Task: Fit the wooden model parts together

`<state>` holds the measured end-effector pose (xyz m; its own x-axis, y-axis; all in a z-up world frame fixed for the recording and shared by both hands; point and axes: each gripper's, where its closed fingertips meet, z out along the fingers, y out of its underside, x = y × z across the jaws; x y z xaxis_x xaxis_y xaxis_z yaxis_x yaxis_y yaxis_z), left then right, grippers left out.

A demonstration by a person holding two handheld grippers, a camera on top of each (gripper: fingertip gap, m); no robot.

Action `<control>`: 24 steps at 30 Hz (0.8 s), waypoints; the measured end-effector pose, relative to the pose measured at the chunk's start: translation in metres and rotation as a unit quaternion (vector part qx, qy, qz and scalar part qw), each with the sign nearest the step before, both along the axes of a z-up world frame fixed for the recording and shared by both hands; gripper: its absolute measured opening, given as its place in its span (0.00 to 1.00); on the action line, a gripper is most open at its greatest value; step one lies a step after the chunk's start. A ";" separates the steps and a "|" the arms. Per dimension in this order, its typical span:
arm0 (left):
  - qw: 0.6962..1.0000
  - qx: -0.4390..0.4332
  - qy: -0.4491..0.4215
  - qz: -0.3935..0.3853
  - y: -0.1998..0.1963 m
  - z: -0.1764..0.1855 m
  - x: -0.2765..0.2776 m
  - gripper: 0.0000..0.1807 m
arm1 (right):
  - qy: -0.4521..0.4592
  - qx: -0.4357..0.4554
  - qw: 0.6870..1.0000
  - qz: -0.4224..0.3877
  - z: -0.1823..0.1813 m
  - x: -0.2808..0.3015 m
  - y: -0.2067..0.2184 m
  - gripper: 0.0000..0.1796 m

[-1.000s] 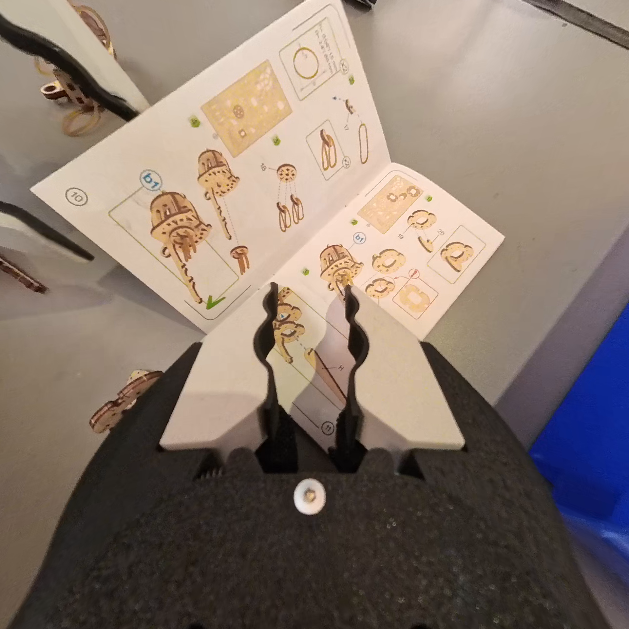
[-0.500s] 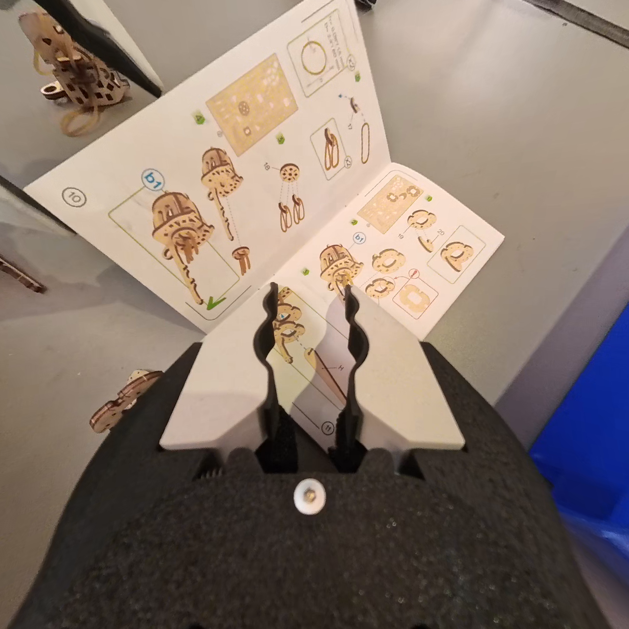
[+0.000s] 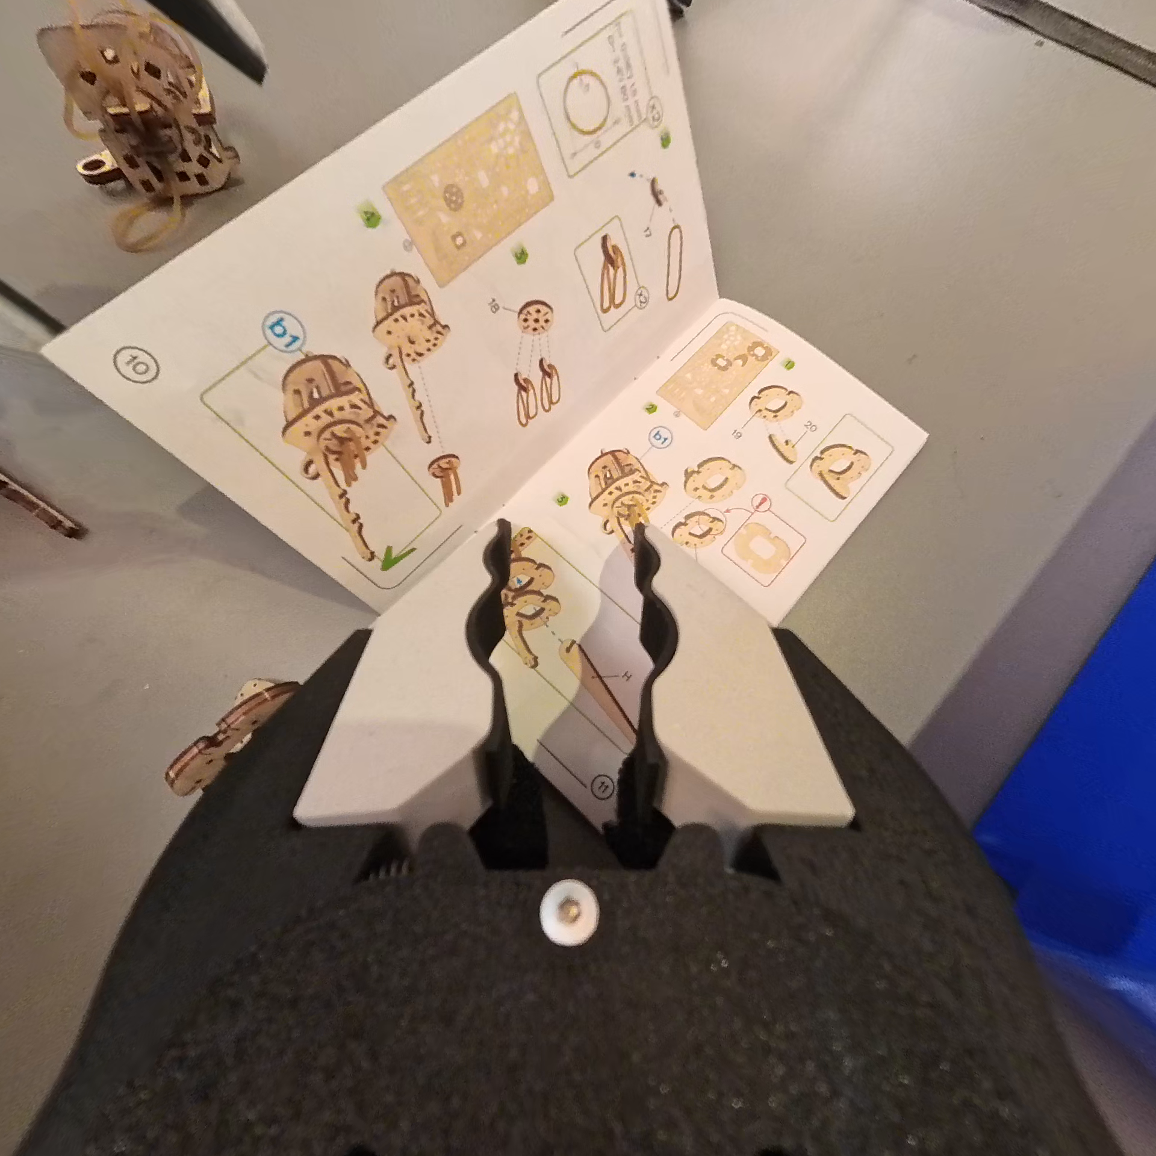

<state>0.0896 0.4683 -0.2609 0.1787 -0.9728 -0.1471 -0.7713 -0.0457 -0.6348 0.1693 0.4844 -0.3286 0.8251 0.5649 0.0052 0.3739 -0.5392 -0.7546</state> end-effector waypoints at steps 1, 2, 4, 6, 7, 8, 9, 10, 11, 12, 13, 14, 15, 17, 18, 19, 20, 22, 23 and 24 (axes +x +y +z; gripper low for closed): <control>1.000 0.001 0.002 0.002 0.002 -0.001 -0.001 0.35 | 0.000 0.000 1.000 0.000 0.000 0.000 0.000 0.22; 1.000 0.002 0.003 0.006 0.004 -0.002 -0.003 0.35 | 0.000 0.000 1.000 0.000 0.000 0.000 0.000 0.22; 1.000 0.000 0.007 0.009 0.005 -0.004 -0.004 0.35 | 0.000 0.000 1.000 0.000 0.000 0.000 0.000 0.22; 1.000 -0.005 -0.001 0.007 0.002 -0.001 -0.003 0.35 | 0.000 0.000 1.000 0.000 0.000 0.000 0.000 0.22; 1.000 -0.008 -0.004 0.007 0.001 0.001 -0.003 0.35 | 0.000 0.000 1.000 0.000 0.000 0.000 0.000 0.22; 1.000 -0.012 -0.009 0.008 0.001 0.004 -0.004 0.35 | 0.000 0.000 1.000 0.000 0.000 0.000 0.000 0.22; 1.000 -0.016 -0.015 0.012 0.001 0.007 -0.005 0.35 | 0.000 0.000 1.000 0.000 0.000 0.000 0.000 0.22; 0.999 -0.024 -0.024 0.010 0.000 0.009 -0.005 0.36 | 0.000 0.000 1.000 0.000 0.000 0.000 0.000 0.22; 0.999 -0.035 -0.031 0.006 -0.003 0.011 -0.005 0.37 | 0.000 0.000 1.000 0.000 0.000 0.000 0.000 0.22; 0.998 -0.044 -0.037 0.002 -0.006 0.012 -0.005 0.38 | 0.000 0.000 1.000 0.000 0.000 0.000 0.000 0.22; 0.998 -0.048 -0.040 -0.006 -0.009 0.012 -0.003 0.39 | 0.000 0.000 1.000 0.000 0.000 0.000 0.000 0.22; 0.998 -0.047 -0.040 -0.012 -0.011 0.012 -0.002 0.39 | 0.000 0.000 1.000 0.000 0.000 0.000 0.000 0.22; 0.998 -0.041 -0.035 -0.014 -0.011 0.010 -0.001 0.40 | 0.000 0.000 1.000 0.000 0.000 0.000 0.000 0.22; 0.999 -0.030 -0.027 -0.014 -0.010 0.006 0.002 0.40 | 0.000 0.000 1.000 0.000 0.000 0.000 0.000 0.22; 0.999 -0.028 -0.026 -0.014 -0.010 0.004 0.004 0.40 | 0.000 0.000 1.000 0.000 0.000 0.000 0.000 0.22; 0.999 -0.029 -0.026 -0.012 -0.010 0.003 0.005 0.39 | 0.000 0.000 1.000 0.000 0.000 0.000 0.000 0.22; 0.999 -0.028 -0.026 -0.007 -0.007 0.002 0.005 0.39 | 0.000 0.000 1.000 0.000 0.000 0.000 0.000 0.22; 0.999 -0.029 -0.025 -0.004 -0.004 0.001 0.005 0.39 | 0.000 0.000 1.000 0.000 0.000 0.000 0.000 0.22; 0.999 -0.026 -0.024 -0.002 -0.003 0.000 0.004 0.39 | 0.000 0.000 1.000 0.000 0.000 0.000 0.000 0.22; 0.999 -0.025 -0.023 -0.001 -0.002 -0.001 0.003 0.39 | 0.000 0.000 1.000 0.000 0.000 0.000 0.000 0.22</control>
